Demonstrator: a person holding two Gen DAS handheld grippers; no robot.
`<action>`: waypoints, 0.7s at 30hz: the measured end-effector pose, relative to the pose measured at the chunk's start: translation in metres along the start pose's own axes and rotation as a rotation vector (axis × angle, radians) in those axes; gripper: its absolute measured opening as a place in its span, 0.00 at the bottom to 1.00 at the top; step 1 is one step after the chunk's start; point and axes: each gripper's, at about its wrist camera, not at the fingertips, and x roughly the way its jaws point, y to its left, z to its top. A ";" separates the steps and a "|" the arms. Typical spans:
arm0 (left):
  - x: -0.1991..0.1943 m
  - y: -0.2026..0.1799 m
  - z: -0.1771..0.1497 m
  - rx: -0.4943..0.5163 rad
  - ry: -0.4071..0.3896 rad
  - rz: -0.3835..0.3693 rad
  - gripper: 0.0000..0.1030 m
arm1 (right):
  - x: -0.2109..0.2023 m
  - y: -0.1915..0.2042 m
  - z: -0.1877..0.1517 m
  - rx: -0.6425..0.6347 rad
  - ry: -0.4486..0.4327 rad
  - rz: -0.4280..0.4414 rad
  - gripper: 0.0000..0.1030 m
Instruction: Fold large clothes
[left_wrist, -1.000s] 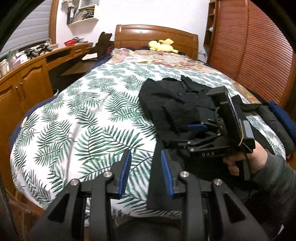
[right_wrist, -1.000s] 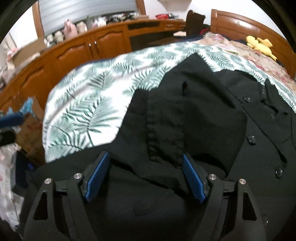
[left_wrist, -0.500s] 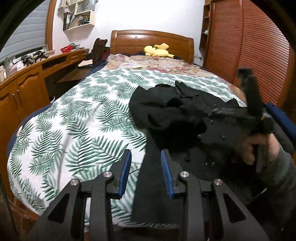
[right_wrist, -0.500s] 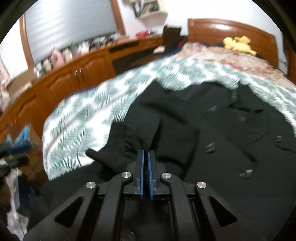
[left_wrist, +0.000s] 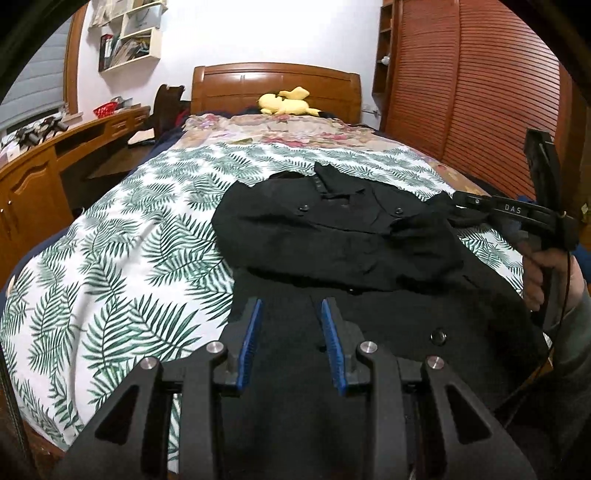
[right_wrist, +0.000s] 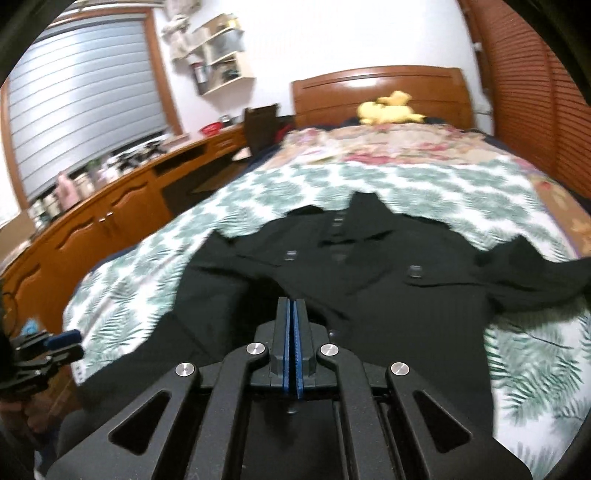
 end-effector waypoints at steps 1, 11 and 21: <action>0.002 -0.002 0.002 0.008 -0.003 -0.001 0.31 | -0.003 -0.005 -0.002 0.011 -0.004 -0.010 0.00; 0.033 -0.018 0.004 0.028 0.010 -0.003 0.31 | 0.037 -0.023 -0.024 -0.010 0.083 -0.096 0.59; 0.040 -0.029 -0.002 0.048 0.020 -0.021 0.31 | 0.098 -0.067 -0.051 0.096 0.310 -0.112 0.58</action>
